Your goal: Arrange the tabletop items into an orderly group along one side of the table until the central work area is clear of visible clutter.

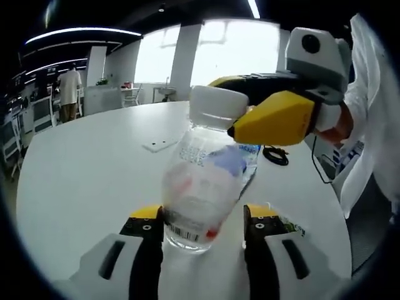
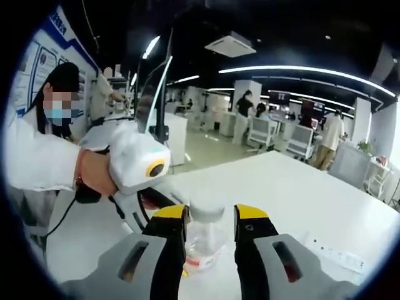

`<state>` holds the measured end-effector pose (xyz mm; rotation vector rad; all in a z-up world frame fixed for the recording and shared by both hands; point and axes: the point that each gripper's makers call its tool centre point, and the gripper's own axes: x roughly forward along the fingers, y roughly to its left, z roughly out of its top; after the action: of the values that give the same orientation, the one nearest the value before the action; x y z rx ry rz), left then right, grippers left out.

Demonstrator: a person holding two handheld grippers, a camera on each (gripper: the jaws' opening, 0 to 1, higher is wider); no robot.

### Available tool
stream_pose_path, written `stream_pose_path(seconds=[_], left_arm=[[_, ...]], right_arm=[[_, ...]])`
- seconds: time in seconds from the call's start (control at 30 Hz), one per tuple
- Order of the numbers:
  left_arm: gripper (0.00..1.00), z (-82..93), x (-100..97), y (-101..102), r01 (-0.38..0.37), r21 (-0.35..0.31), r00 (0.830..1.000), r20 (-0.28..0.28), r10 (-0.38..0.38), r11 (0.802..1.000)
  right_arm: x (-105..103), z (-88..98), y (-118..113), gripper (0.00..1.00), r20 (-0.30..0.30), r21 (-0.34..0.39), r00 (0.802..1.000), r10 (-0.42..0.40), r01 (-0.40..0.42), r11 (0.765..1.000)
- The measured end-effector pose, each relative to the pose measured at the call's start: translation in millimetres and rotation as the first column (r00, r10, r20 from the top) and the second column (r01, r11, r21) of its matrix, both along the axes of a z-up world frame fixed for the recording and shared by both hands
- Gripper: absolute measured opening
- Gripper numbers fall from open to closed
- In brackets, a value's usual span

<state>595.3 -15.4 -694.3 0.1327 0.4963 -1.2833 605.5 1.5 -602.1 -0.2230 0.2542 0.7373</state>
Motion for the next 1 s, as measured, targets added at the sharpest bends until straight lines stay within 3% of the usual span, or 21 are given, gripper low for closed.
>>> stream_pose_path(seconds=[0.43,0.77,1.0], left_arm=[[0.60,4.0,-1.4,9,-0.038,0.013,0.999,-0.008,0.038,0.999],[0.62,10.7,-6.6,20,-0.075,0.017,0.997,-0.020,0.076,0.997],[0.63,15.7,-13.9,26,-0.095,0.026,0.995,-0.025,0.096,0.995]], right_arm=[[0,-3.1,-23,0.41,-0.054,0.022,0.998,-0.023,0.024,0.999],[-10,-12.9,-41,0.55,-0.126,0.025,0.992,0.007,-0.004,1.000],[-22,-21.5,-58,0.57,-0.183,0.022,0.982,0.040,-0.036,0.999]])
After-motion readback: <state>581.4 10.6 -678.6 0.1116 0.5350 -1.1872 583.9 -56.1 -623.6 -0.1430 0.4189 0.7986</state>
